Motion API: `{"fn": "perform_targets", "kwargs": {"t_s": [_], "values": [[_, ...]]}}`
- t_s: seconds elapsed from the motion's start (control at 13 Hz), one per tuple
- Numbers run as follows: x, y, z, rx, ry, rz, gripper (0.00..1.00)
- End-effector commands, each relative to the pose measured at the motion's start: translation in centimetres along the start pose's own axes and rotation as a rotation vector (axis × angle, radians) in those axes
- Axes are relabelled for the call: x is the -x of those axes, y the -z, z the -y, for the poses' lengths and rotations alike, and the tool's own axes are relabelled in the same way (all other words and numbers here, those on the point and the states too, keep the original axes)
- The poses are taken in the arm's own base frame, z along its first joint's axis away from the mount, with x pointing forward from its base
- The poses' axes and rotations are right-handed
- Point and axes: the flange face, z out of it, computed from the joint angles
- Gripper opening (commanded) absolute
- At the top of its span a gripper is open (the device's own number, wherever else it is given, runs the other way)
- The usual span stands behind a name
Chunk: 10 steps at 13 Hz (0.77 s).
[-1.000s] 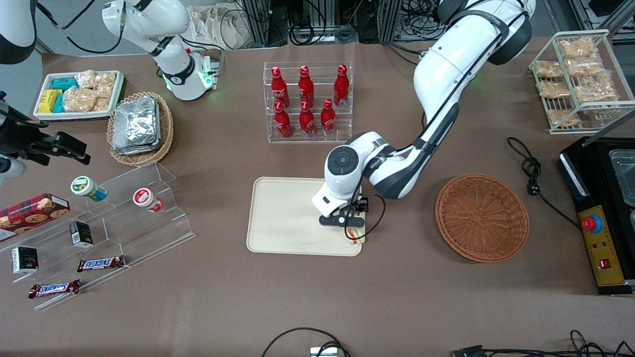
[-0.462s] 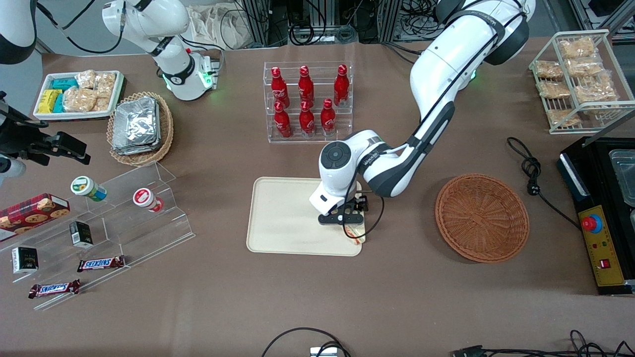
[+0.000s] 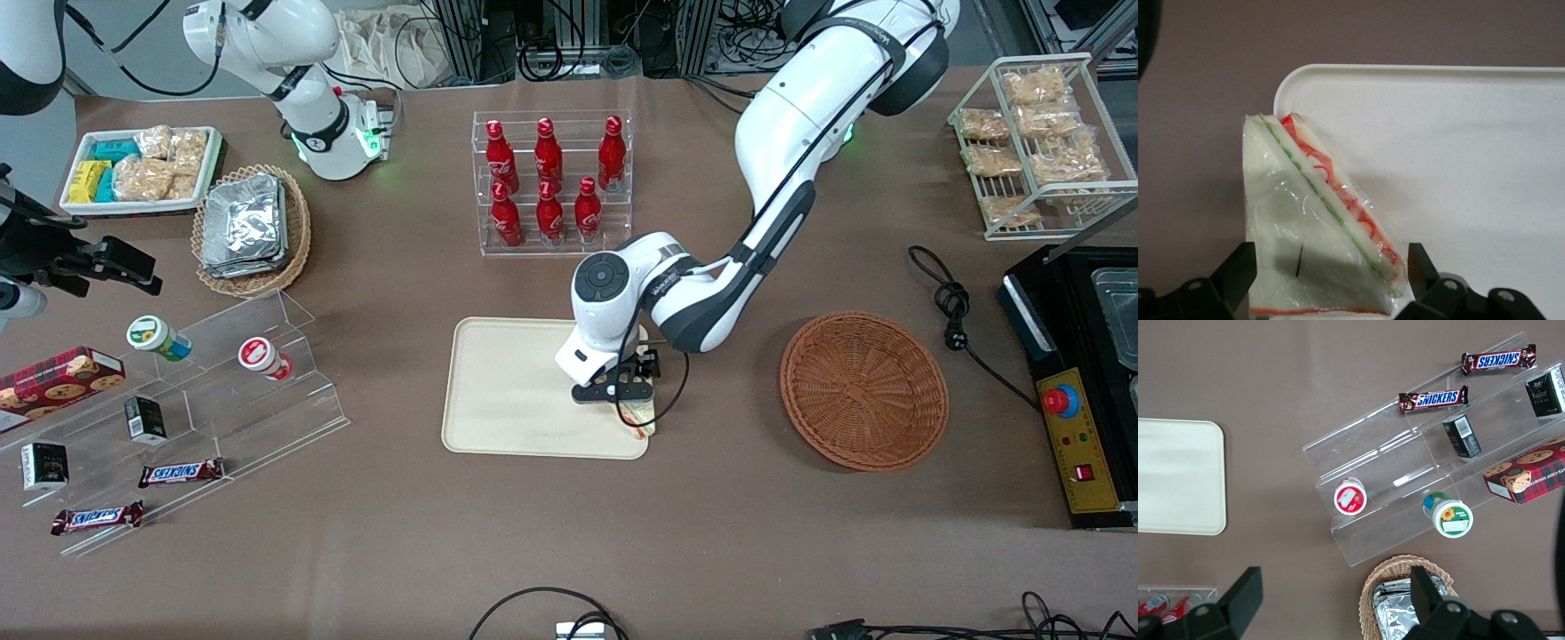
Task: Place sandwich from basket to tray
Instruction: 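Lower the sandwich onto the tray with the left gripper, then open the left gripper to release the sandwich on the tray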
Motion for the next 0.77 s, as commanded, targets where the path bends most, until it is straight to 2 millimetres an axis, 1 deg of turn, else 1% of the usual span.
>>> {"fn": "perform_targets", "kwargs": {"t_s": [0.0,0.15,0.23,0.31,0.46,0.54,0.69], "values": [[0.7,1.6,0.9,-0.019,0.007,-0.028,1.00],[0.5,3.2,1.7,-0.014,0.018,-0.036,1.00],[0.1,4.0,2.4,-0.012,0.025,-0.044,1.00],[-0.2,5.7,2.9,0.007,0.037,-0.042,1.00],[-1.8,9.0,5.3,0.044,0.085,-0.043,1.00],[-2.5,10.9,7.3,0.061,0.098,-0.039,1.00],[-3.8,15.1,13.0,0.102,0.104,-0.026,1.00]]}}
